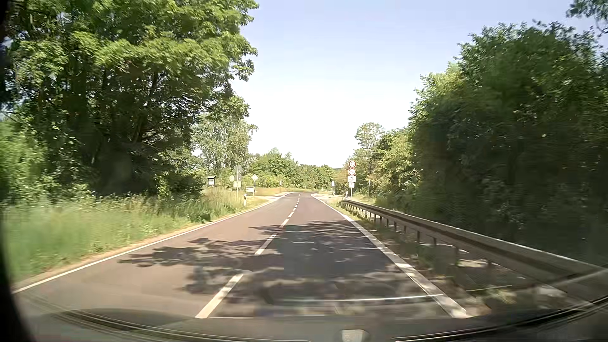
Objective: Follow the waypoints while adhering to traffic rules and regulations
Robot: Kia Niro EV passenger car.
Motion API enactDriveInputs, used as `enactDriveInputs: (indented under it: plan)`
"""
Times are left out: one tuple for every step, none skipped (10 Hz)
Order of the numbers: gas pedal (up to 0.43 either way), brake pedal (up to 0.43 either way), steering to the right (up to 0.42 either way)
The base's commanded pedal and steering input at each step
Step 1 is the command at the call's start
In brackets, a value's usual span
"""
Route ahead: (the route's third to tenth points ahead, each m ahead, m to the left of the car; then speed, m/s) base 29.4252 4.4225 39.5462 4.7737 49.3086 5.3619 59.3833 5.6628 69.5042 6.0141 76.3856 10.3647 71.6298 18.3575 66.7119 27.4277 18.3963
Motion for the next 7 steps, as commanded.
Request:
enactDriveInputs:
  plan:
    - [0.0, 0.262, -0.007]
    - [0.0, 0.268, -0.007]
    - [0.0, 0.274, -0.007]
    - [0.0, 0.28, -0.008]
    - [0.0, 0.293, -0.008]
    - [0.0, 0.299, -0.008]
    - [0.0, 0.305, -0.011]
